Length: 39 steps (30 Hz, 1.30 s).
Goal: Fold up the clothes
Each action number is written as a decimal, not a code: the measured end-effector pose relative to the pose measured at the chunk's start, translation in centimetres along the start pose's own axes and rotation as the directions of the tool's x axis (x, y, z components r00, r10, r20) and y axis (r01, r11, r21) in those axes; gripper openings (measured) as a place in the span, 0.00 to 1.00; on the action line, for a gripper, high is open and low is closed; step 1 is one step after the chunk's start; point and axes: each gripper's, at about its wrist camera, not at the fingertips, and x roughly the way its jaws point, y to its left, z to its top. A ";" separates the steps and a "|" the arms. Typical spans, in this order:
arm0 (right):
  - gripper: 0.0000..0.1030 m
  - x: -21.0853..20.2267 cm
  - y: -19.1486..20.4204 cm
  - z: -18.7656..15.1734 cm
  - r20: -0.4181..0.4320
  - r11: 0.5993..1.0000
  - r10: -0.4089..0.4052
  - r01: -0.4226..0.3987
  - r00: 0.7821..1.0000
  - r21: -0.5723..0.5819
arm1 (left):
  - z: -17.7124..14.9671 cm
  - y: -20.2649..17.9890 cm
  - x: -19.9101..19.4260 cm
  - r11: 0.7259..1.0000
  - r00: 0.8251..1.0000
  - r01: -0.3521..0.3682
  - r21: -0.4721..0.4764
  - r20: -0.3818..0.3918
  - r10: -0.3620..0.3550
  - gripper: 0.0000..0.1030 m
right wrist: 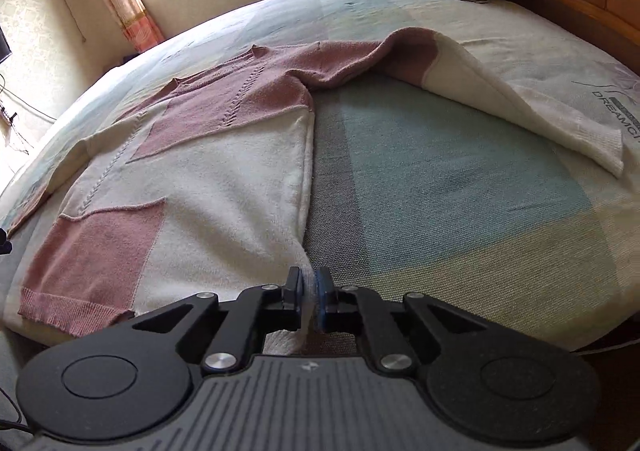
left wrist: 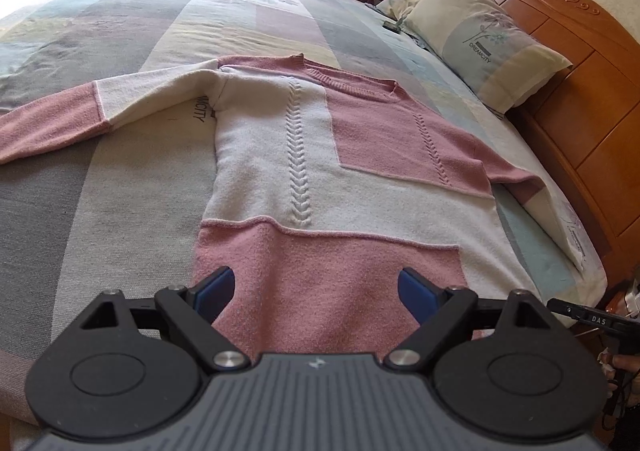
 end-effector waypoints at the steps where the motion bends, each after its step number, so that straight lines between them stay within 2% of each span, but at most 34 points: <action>1: 0.12 -0.4 -0.1 0.1 0.019 1.000 0.015 -0.015 1.000 0.018 | 0.7 0.9 0.3 1.000 1.000 0.012 -0.024 0.012 -0.012 0.86; 4: 0.24 -1.8 -0.1 0.3 0.075 0.995 0.064 -0.069 0.995 0.067 | 3.1 3.8 2.0 0.991 0.998 0.063 -0.118 0.037 -0.059 0.86; 8: 0.33 -2.2 1.3 0.9 0.092 0.994 0.079 -0.085 0.993 0.066 | 6.3 8.1 6.0 0.949 0.989 0.146 -0.281 0.073 -0.131 0.86; 10: 0.36 -1.8 2.3 1.3 0.088 0.994 0.088 -0.093 0.992 0.058 | 7.5 9.7 8.2 0.930 0.987 0.160 -0.330 0.079 -0.142 0.86; 14: 0.39 -0.6 4.1 2.0 0.079 0.993 0.107 -0.110 0.991 0.043 | 8.8 11.9 12.5 0.915 0.989 0.147 -0.377 0.052 -0.138 0.86; 16: 0.41 0.2 4.9 2.4 0.070 0.993 0.112 -0.114 0.991 0.034 | 8.8 12.6 13.6 0.892 0.976 0.220 -0.396 0.091 -0.200 0.85; 18: 0.42 1.1 5.6 2.8 0.059 0.992 0.121 -0.122 0.991 0.026 | 9.1 13.2 14.8 0.854 0.955 0.293 -0.431 0.098 -0.278 0.85; 20: 0.43 2.0 6.1 3.1 0.047 0.991 0.132 -0.133 0.990 0.021 | 9.7 13.3 15.8 0.851 0.946 0.320 -0.416 0.102 -0.307 0.85; 23: 0.44 3.4 6.8 3.3 0.028 0.989 0.147 -0.147 0.989 0.017 | 11.1 12.7 17.1 0.876 0.949 0.314 -0.367 0.082 -0.306 0.85; 27: 0.45 4.5 7.5 3.5 0.022 0.986 0.167 -0.167 0.986 0.024 | 11.0 12.0 17.4 0.882 0.946 0.321 -0.344 0.067 -0.318 0.85; 30: 0.50 4.4 7.6 3.3 0.022 0.985 0.172 -0.173 0.985 0.023 | 9.7 12.2 16.5 0.866 0.918 0.389 -0.315 0.055 -0.393 0.83; 32: 0.51 4.2 7.5 3.0 0.017 0.984 0.174 -0.174 0.985 0.025 | 8.8 12.7 15.9 0.853 0.908 0.414 -0.317 0.071 -0.413 0.79; 35: 0.51 3.9 6.9 2.8 0.011 0.985 0.167 -0.168 0.986 0.042 | 8.2 14.0 15.5 0.813 0.883 0.467 -0.348 0.126 -0.453 0.78; 36: 0.51 3.8 6.8 2.7 0.012 0.985 0.166 -0.166 0.986 0.049 | 8.3 14.4 15.8 0.806 0.883 0.467 -0.365 0.134 -0.451 0.74; 37: 0.51 3.8 6.7 2.6 0.013 0.985 0.165 -0.166 0.986 0.055 | 8.4 14.8 16.1 0.800 0.885 0.461 -0.385 0.138 -0.444 0.61; 38: 0.52 3.7 6.6 2.4 0.013 0.985 0.165 -0.165 0.986 0.058 | 8.3 15.2 16.5 0.801 0.898 0.434 -0.412 0.131 -0.419 0.49; 39: 0.52 3.8 6.6 2.3 0.011 0.985 0.163 -0.164 0.987 0.060 | 8.2 15.6 16.9 0.801 0.911 0.406 -0.440 0.123 -0.394 0.20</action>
